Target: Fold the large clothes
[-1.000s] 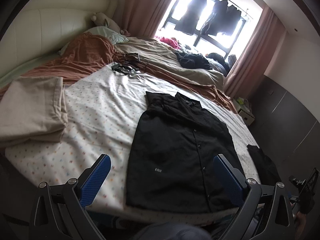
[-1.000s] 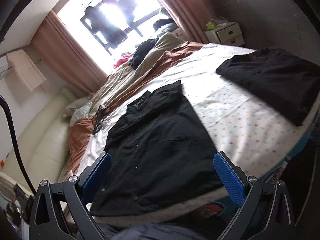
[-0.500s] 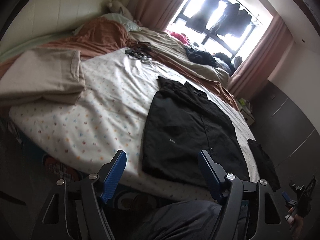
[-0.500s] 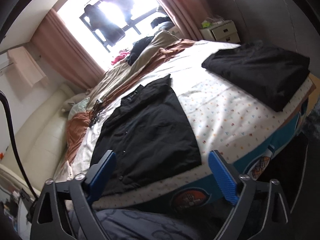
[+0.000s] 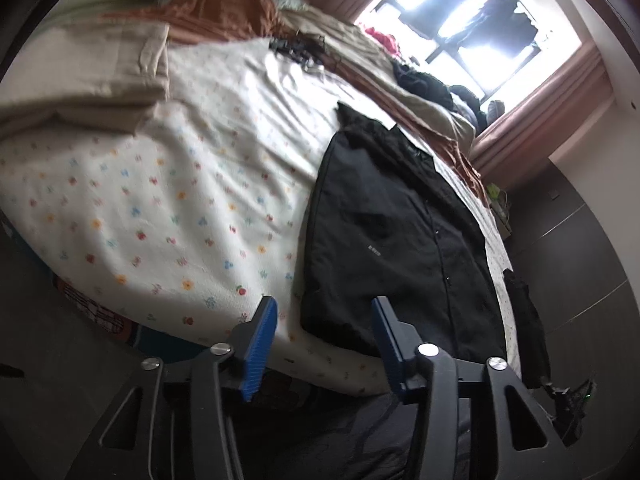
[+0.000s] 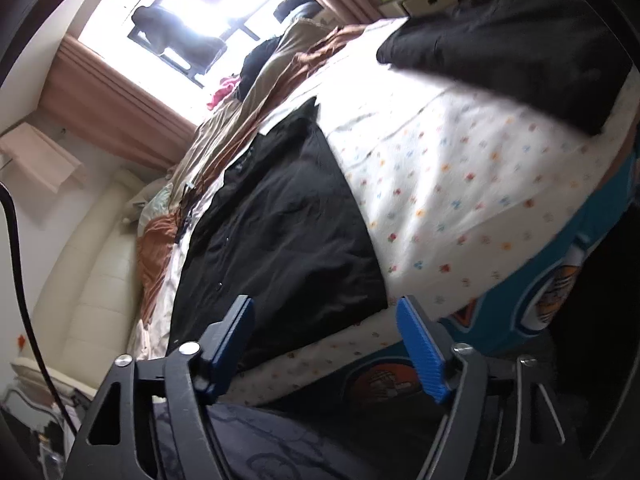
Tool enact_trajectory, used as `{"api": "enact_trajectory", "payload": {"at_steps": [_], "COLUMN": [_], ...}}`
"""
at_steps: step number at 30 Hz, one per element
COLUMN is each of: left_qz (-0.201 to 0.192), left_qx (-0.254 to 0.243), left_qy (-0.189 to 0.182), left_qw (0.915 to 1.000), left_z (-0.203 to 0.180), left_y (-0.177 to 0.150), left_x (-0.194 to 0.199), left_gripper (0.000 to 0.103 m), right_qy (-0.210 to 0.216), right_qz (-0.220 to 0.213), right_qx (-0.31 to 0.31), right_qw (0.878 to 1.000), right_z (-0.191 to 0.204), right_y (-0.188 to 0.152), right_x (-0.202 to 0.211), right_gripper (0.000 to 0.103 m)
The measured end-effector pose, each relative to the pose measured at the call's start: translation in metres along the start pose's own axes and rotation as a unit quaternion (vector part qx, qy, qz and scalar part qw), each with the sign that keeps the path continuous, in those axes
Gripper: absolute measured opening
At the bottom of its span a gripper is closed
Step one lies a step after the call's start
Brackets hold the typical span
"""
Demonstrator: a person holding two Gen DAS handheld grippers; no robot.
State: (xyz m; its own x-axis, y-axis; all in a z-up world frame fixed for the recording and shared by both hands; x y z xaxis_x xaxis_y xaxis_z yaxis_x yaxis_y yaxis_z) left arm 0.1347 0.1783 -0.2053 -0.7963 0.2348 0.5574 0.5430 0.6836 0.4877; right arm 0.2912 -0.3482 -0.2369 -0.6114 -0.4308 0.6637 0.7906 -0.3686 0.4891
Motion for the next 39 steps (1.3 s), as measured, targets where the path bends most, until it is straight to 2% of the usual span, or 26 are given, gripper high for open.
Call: {"api": "enact_trajectory", "payload": {"at_steps": [5, 8, 18, 22, 27, 30, 33, 35, 39], "left_qz": [0.025, 0.035, 0.056, 0.055, 0.064, 0.063, 0.052, 0.047, 0.045], "left_qx": [0.015, 0.018, 0.039, 0.060, 0.078, 0.091, 0.104, 0.102, 0.092], "left_qy": [-0.015, -0.007, -0.013, -0.029, -0.067, -0.087, -0.109, -0.114, -0.104], "left_qw": [0.9995, 0.9992, 0.9976, 0.9963, 0.9926, 0.9901, 0.9872, 0.9871, 0.9894], "left_z": [0.007, 0.010, 0.018, 0.021, 0.020, 0.019, 0.016, 0.014, 0.011], "left_y": [-0.006, -0.006, -0.006, -0.007, -0.016, -0.018, -0.014, -0.012, -0.008], "left_x": [-0.027, -0.041, -0.066, -0.065, -0.061, -0.059, -0.059, -0.060, -0.064], "left_gripper": [0.049, 0.049, 0.049, 0.049, 0.049, 0.049, 0.049, 0.049, 0.049], "right_qy": [0.007, 0.006, 0.014, 0.060, 0.095, 0.144, 0.206, 0.199, 0.146], "right_qz": [0.015, 0.021, 0.021, 0.041, 0.049, 0.040, 0.022, 0.019, 0.038], "right_qx": [-0.008, -0.010, -0.029, -0.046, -0.056, -0.065, -0.083, -0.080, -0.075], "right_qw": [1.000, 1.000, 0.999, 0.996, 0.993, 0.987, 0.975, 0.977, 0.986], "right_z": [-0.005, -0.008, -0.022, -0.021, -0.018, -0.015, -0.013, -0.012, -0.015], "right_y": [0.001, 0.004, 0.011, 0.003, -0.006, -0.007, -0.005, -0.005, -0.011], "right_x": [-0.031, -0.044, -0.064, -0.066, -0.067, -0.057, -0.045, -0.046, -0.065], "right_gripper": [0.070, 0.070, 0.070, 0.070, 0.070, 0.070, 0.070, 0.070, 0.070]}}
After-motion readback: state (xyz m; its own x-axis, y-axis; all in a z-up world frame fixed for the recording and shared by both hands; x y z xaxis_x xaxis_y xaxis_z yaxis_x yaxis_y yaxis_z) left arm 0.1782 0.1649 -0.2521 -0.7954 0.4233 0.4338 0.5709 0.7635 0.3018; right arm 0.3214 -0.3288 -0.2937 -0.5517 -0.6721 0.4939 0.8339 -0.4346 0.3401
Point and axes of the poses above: each gripper's, at about its wrist camera, not at the fingertips, and x roughly against the way its jaws point, z to its left, y to its top, the point moved 5 cm from there along -x, roughly the way its jaws point, and after that the axes turned 9 degrees about -y, right-handed, at the moved point
